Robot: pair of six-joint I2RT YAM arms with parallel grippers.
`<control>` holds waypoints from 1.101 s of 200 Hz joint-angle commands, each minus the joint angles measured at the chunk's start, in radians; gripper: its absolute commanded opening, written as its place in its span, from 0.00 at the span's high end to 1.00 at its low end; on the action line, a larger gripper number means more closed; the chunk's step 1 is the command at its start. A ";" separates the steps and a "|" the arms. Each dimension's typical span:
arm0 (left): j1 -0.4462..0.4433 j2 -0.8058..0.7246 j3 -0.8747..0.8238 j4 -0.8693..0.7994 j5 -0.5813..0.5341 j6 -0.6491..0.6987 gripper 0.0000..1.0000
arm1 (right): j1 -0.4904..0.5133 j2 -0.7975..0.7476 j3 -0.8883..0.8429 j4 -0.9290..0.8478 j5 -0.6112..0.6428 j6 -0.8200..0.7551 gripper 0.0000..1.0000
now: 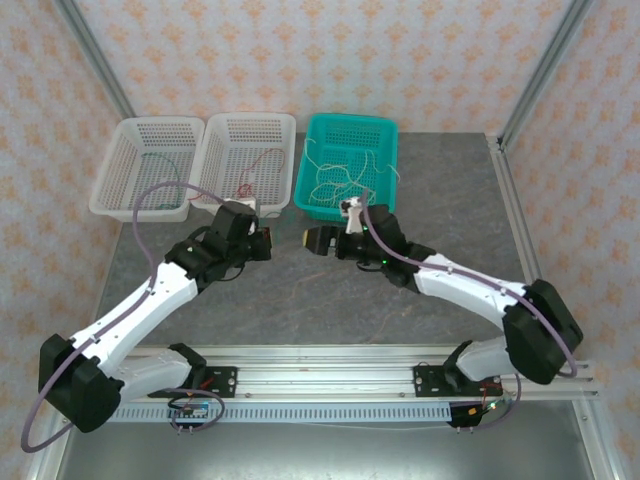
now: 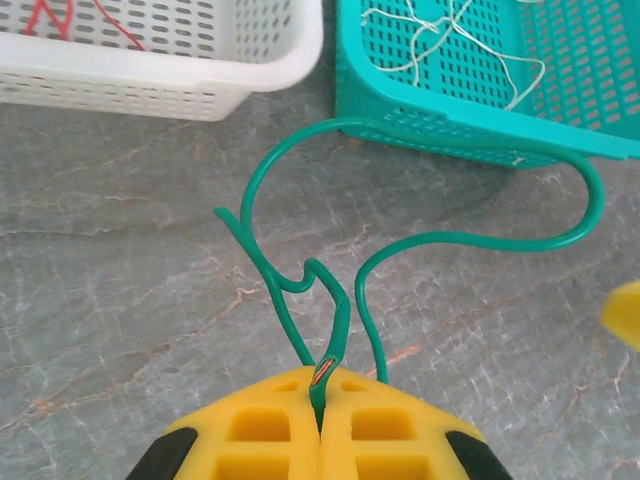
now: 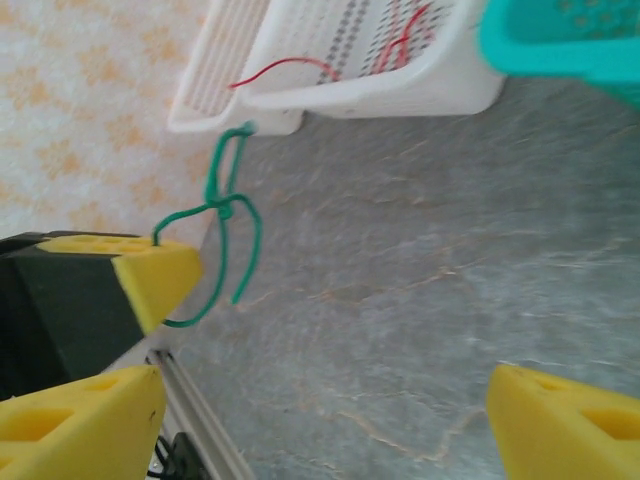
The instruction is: Untangle the cables
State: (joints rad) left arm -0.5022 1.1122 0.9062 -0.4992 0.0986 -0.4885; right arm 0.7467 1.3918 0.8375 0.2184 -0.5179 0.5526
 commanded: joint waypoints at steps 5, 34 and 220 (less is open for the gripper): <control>-0.012 -0.007 0.002 -0.020 0.017 0.010 1.00 | 0.038 0.088 0.114 0.128 -0.003 -0.037 0.19; -0.015 -0.019 0.003 -0.022 0.015 0.007 1.00 | 0.043 0.199 0.195 0.142 0.099 -0.071 0.27; 0.453 -0.108 0.057 -0.035 0.297 -0.016 1.00 | -0.118 -0.171 -0.076 0.139 0.051 0.053 0.59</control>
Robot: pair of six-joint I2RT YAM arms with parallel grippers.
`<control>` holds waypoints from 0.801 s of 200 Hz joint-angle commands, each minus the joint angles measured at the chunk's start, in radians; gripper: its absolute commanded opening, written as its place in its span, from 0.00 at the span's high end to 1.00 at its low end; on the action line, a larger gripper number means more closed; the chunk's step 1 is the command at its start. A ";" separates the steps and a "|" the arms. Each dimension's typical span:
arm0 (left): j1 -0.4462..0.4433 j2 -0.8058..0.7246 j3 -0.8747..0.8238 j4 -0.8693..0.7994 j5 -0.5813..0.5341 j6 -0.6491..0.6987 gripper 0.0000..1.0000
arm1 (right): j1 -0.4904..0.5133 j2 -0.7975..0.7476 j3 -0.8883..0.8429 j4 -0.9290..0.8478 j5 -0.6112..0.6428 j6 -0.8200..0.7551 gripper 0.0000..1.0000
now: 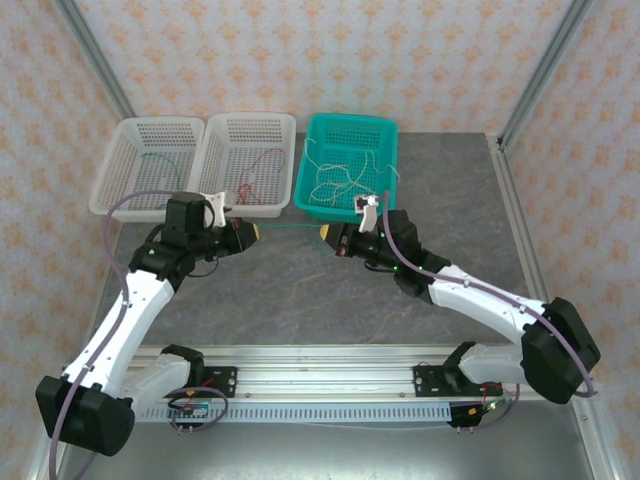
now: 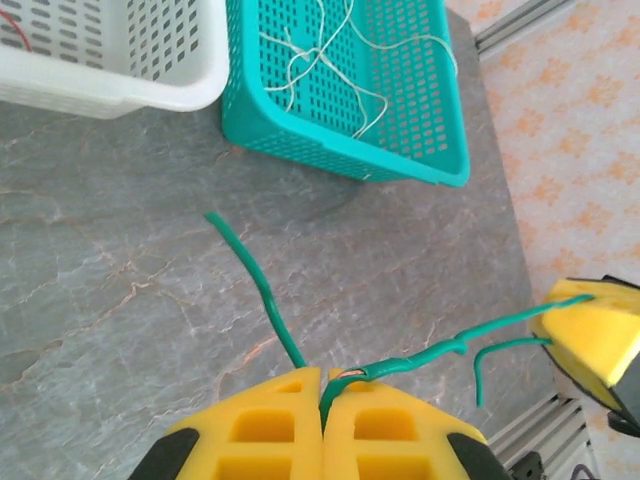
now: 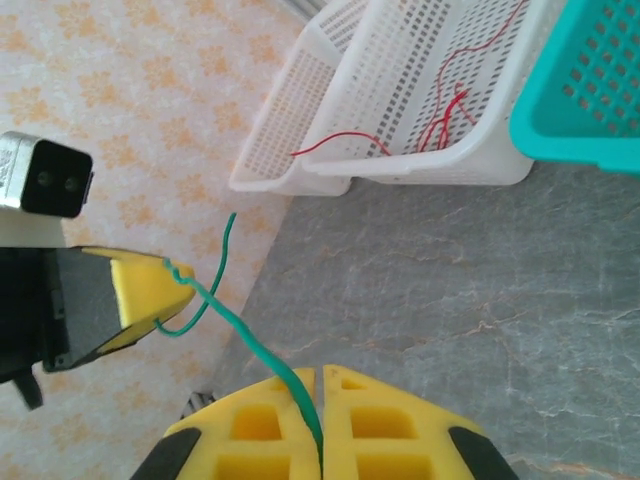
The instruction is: Untangle the cables
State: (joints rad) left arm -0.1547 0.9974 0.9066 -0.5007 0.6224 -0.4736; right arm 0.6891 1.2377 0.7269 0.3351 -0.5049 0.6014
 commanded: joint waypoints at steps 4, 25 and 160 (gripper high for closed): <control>0.106 0.015 0.080 -0.044 -0.246 -0.024 1.00 | -0.054 -0.017 0.048 0.021 0.032 0.000 0.48; 0.115 0.083 0.233 -0.091 -0.382 0.021 1.00 | -0.051 -0.048 0.066 0.021 0.074 -0.008 0.24; 0.562 0.966 0.990 -0.134 -0.481 0.050 0.89 | -0.106 -0.452 -0.122 -0.269 0.271 -0.068 0.09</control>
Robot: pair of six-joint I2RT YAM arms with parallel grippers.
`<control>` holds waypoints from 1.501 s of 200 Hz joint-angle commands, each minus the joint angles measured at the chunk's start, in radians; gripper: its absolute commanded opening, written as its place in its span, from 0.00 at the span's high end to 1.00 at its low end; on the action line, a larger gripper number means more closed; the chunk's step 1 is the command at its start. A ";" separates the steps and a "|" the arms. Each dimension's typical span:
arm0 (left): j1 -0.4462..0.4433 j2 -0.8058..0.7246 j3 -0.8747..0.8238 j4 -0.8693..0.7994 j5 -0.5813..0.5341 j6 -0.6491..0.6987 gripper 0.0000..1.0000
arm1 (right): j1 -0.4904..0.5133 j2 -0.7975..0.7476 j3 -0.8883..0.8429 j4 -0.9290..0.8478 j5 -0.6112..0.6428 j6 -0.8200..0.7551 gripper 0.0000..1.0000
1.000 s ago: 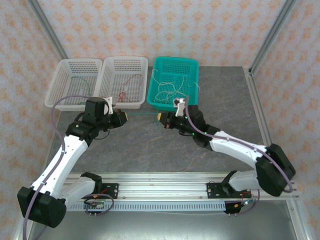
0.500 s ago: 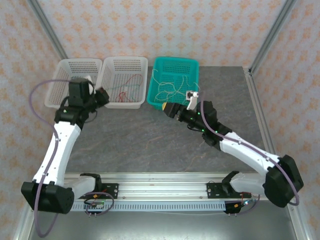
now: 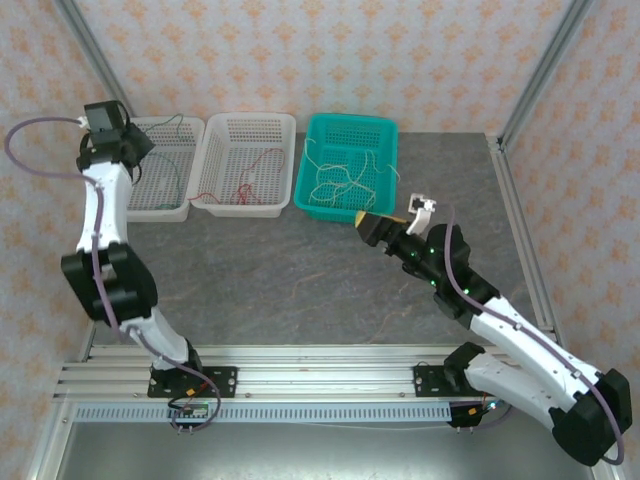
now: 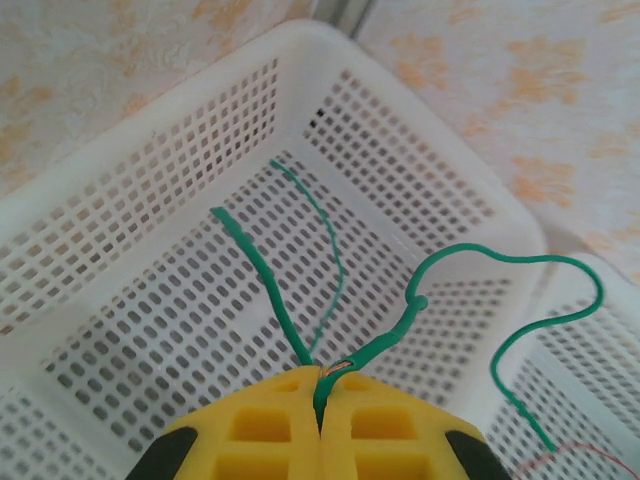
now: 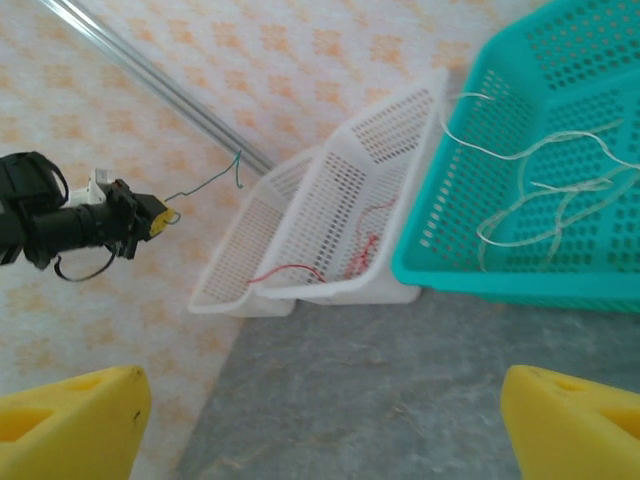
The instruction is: Untangle the cables
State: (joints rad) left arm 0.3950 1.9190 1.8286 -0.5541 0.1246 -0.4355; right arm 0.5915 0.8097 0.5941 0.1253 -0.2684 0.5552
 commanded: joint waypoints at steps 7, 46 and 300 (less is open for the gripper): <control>0.013 0.040 0.057 -0.069 0.011 0.016 0.74 | -0.013 -0.024 0.024 -0.084 0.040 -0.028 0.09; -0.001 -0.129 -0.103 0.023 0.115 -0.058 0.29 | -0.034 -0.007 0.044 -0.125 0.091 -0.050 0.09; -0.676 -1.073 -1.555 0.886 -0.636 0.382 0.01 | -0.553 0.692 -0.210 0.682 0.485 -0.530 0.01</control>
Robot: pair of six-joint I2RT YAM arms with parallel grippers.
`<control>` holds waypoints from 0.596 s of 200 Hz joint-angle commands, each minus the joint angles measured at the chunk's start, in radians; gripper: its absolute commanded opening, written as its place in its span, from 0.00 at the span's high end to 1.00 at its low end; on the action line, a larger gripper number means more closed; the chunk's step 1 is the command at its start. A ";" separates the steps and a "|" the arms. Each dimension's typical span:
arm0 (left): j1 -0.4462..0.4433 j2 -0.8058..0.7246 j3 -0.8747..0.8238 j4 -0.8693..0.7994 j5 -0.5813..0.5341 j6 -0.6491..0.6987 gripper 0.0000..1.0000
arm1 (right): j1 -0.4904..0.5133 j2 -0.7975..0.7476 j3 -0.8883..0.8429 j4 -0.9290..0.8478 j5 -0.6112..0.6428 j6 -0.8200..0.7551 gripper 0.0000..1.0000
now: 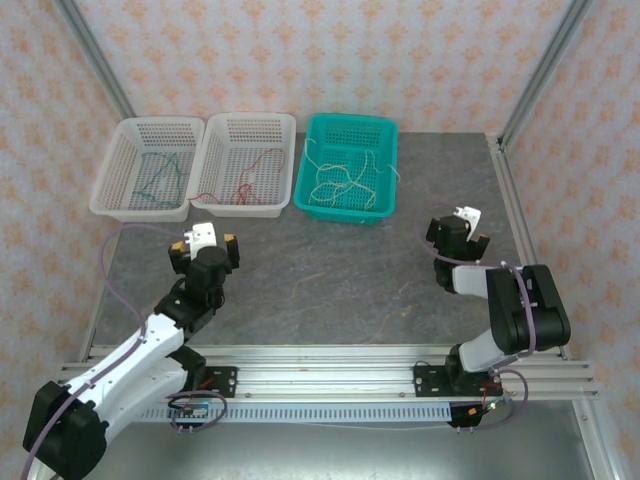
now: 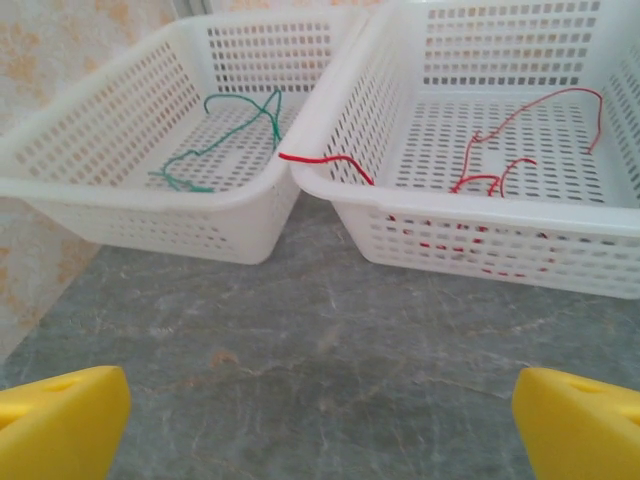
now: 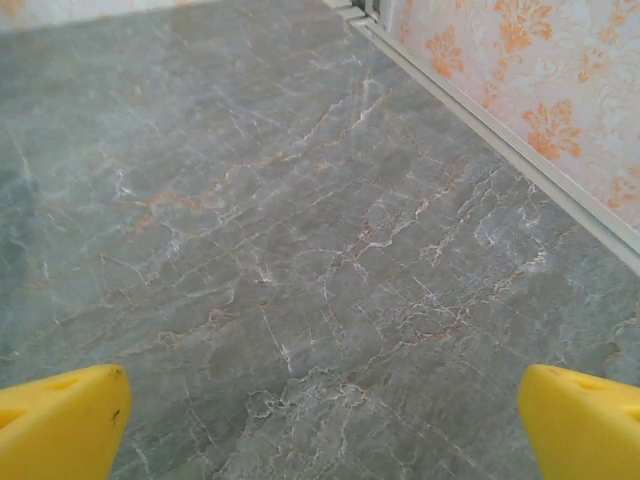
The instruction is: Untangle the cables
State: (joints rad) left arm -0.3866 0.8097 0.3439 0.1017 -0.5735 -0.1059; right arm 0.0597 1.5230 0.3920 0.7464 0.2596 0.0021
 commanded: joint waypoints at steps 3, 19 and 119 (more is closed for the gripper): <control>0.133 0.052 -0.078 0.257 0.083 0.037 0.01 | -0.021 -0.012 -0.001 0.056 -0.038 0.018 0.01; 0.272 0.161 -0.090 0.360 0.235 -0.029 0.01 | -0.009 0.012 -0.028 0.162 -0.028 -0.005 0.01; 0.336 0.678 0.077 0.630 0.392 0.085 0.00 | -0.009 0.001 -0.010 0.105 -0.045 -0.007 0.01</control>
State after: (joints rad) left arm -0.0387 1.5059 0.3843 0.7071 -0.1955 -0.0471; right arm 0.0479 1.5307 0.3721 0.8207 0.2192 0.0010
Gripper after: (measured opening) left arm 0.979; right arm 0.992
